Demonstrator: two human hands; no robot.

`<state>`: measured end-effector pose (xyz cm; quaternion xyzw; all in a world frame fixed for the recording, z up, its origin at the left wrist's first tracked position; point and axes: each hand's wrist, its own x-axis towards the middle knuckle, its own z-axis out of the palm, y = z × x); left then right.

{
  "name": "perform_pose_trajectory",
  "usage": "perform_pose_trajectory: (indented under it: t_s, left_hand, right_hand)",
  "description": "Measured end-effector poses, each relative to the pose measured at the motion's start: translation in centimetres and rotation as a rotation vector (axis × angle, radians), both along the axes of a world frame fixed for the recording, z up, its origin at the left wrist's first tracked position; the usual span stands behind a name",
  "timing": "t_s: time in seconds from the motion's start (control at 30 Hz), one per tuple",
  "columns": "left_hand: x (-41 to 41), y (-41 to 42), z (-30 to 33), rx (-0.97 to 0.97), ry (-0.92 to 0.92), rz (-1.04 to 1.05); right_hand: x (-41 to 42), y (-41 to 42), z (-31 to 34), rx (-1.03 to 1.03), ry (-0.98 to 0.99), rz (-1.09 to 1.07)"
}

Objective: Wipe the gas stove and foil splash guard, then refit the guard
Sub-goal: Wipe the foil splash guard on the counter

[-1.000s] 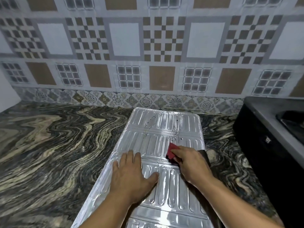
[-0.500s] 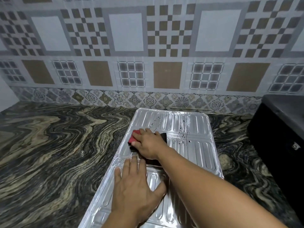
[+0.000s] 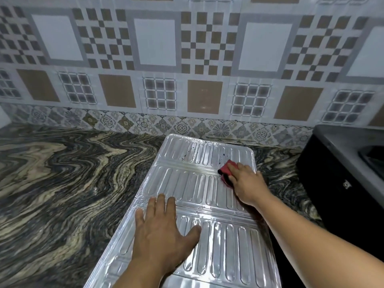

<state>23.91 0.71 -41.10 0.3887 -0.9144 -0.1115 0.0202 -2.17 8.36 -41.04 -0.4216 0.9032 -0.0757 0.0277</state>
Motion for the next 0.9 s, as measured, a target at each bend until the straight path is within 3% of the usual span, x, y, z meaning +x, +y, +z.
perform_pose_trajectory:
  t_s: [0.13,0.23,0.57,0.9]
  left_hand:
    - [0.1,0.0,0.2,0.011,-0.008,-0.007]
    - [0.1,0.0,0.3,0.012,-0.013,-0.009]
    - [-0.4,-0.6,0.5,-0.058,0.002,-0.018]
    - [-2.3,-4.1,-0.3,-0.066,0.031,0.014]
  right_hand:
    - [1.0,2.2,-0.3,-0.029,-0.006,-0.074]
    - [3.5,1.6,0.0,-0.060,-0.032,0.019]
    - [7.9,-9.7,1.3,-0.033,-0.133,0.372]
    - [8.0,-14.2,0.7,-0.033,-0.079,0.387]
